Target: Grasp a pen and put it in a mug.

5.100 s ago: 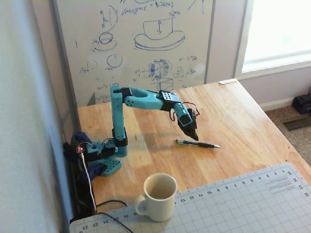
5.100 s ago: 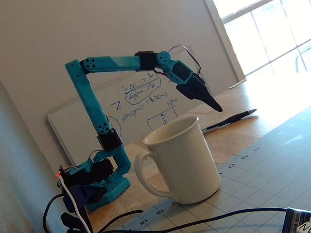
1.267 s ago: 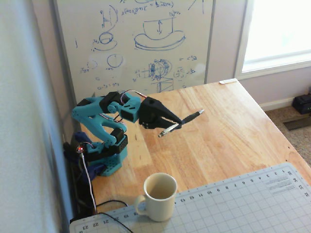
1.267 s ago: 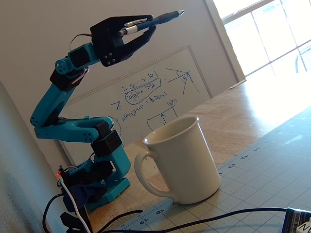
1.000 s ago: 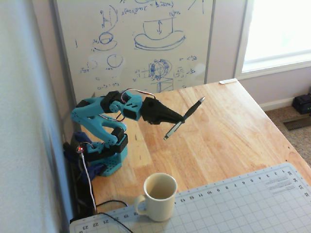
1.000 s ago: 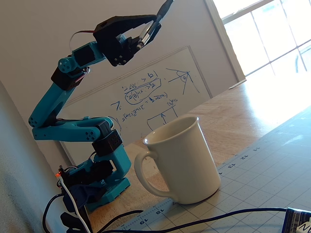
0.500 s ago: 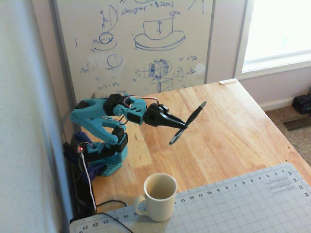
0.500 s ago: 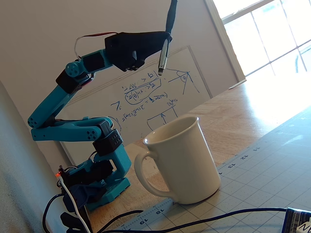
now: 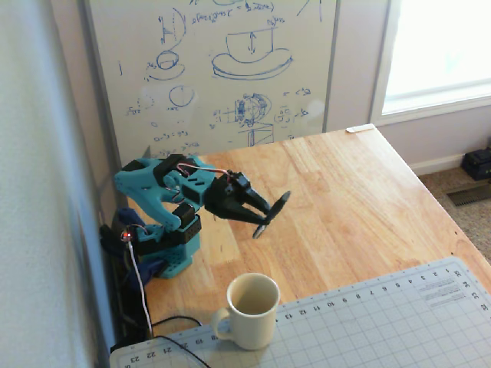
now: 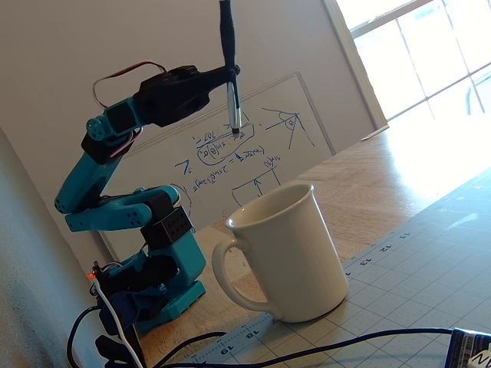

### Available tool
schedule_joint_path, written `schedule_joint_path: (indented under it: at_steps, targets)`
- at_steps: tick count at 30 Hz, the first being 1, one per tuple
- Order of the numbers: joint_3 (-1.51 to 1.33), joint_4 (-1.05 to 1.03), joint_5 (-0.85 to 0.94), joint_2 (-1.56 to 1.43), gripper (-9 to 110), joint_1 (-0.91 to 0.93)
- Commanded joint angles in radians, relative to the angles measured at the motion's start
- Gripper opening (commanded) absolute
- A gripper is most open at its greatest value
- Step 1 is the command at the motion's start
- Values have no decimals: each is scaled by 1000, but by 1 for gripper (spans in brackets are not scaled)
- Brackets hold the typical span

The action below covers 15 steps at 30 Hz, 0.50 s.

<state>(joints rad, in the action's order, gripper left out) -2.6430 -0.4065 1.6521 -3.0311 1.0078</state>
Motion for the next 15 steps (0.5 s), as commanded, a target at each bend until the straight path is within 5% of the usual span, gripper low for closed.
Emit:
schedule_joint_path:
  at_steps: [1,15]
  targets:
    - [-23,38,-52,-92,0,72]
    - [-173,38,-51,-133,1,222]
